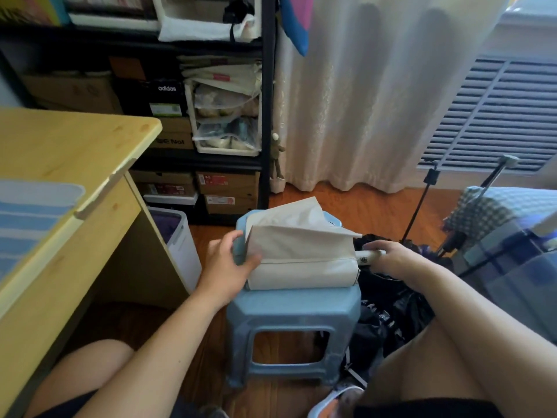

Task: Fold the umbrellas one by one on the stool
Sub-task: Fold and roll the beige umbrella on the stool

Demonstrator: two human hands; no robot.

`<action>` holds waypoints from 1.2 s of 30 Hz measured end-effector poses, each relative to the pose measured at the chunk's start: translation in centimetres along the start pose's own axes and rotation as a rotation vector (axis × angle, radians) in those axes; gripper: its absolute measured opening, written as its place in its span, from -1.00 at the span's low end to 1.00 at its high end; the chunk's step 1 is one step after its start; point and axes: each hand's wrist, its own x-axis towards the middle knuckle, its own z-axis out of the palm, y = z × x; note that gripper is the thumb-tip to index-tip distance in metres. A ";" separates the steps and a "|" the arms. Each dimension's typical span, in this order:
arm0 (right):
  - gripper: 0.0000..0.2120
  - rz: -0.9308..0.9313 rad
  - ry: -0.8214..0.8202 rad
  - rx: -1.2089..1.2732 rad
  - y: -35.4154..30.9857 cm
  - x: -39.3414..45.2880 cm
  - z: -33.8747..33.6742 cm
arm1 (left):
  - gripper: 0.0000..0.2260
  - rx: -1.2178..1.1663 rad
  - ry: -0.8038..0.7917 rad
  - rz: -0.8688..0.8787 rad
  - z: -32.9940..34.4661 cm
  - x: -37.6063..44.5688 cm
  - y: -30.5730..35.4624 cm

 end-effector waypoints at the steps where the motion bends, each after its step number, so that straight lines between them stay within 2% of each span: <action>1: -0.61 -0.018 -0.003 -0.020 0.4 0.0 -0.1 | -0.49 -0.013 0.044 -0.061 0.4 -0.1 -0.3; 4: -0.80 -0.168 -0.011 -0.167 0.8 -1.0 -1.0 | -0.53 -0.104 0.093 -0.226 1.1 -0.6 -0.7; 6: -0.88 -0.221 -0.103 -0.235 0.9 -2.2 -1.4 | -0.62 -0.158 0.124 -0.239 0.9 -1.0 -0.7; 7: -0.84 -0.224 -0.154 -0.214 0.9 -2.8 -1.4 | -0.67 -0.185 0.162 -0.225 0.7 -1.1 -0.6; 9: -0.69 -0.204 -0.258 -0.022 0.8 -3.5 -1.5 | -0.77 -0.220 0.264 -0.207 -0.4 -1.3 -0.3; 11: -0.61 -0.125 -0.322 0.283 0.4 -3.7 -1.4 | -0.86 -0.177 0.311 -0.175 -1.2 -2.0 0.1; 12: -0.60 -0.063 -0.331 0.421 0.1 -3.9 -1.1 | -0.90 -0.081 0.275 -0.134 -1.4 -2.5 0.2; 14: -0.62 0.084 -0.335 0.611 -0.6 -4.5 0.3 | -0.91 0.074 0.057 -0.044 -0.8 -3.4 0.7; 16: -0.63 0.205 -0.373 0.703 -1.3 -5.5 2.7 | -0.83 -0.053 -0.285 -0.101 1.4 -4.6 1.6; 18: -0.64 0.313 -0.448 0.748 -2.2 -6.9 5.7 | -0.73 -0.336 -0.538 -0.300 4.0 -5.7 3.0; 20: -0.58 0.334 -0.531 0.727 -3.2 -8.5 8.7 | -0.62 -0.546 -0.557 -0.449 6.4 -5.8 3.4; 22: -0.50 0.251 -0.566 0.595 -3.9 -9.4 10.7 | -0.63 -0.635 -0.465 -0.512 7.7 -5.2 2.9; 24: -0.52 0.107 -0.542 0.283 -4.0 -9.9 11.4 | -0.72 -0.714 -0.388 -0.570 7.7 -4.8 1.8; 26: -0.62 -0.051 -0.529 -0.064 -4.4 -10.0 10.3 | -0.79 -0.716 -0.335 -0.568 6.7 -5.0 0.7; 27: -0.70 -0.108 -0.505 -0.150 -4.7 -10.0 9.2 | -0.80 -0.672 -0.315 -0.541 5.7 -5.0 0.0; 29: -0.80 -0.178 -0.398 -0.120 -5.3 -9.5 6.2 | -0.79 -0.447 -0.261 -0.446 3.2 -4.8 -1.5; 32: -0.81 -0.184 -0.130 0.044 -5.6 -6.9 1.4 | -0.77 0.266 -0.123 -0.196 -1.0 -4.0 -3.2; 33: -0.81 -0.158 -0.051 0.079 -5.4 -5.7 0.4 | -0.76 0.411 -0.094 -0.135 -2.0 -3.8 -3.3; 35: -0.81 -0.095 0.040 0.059 -4.6 -3.5 0.0 | -0.74 0.527 -0.054 -0.046 -3.1 -3.3 -3.4; 36: -0.81 -0.070 0.033 -0.004 -4.2 -2.6 0.3 | -0.74 0.552 -0.047 -0.015 -3.2 -3.2 -3.3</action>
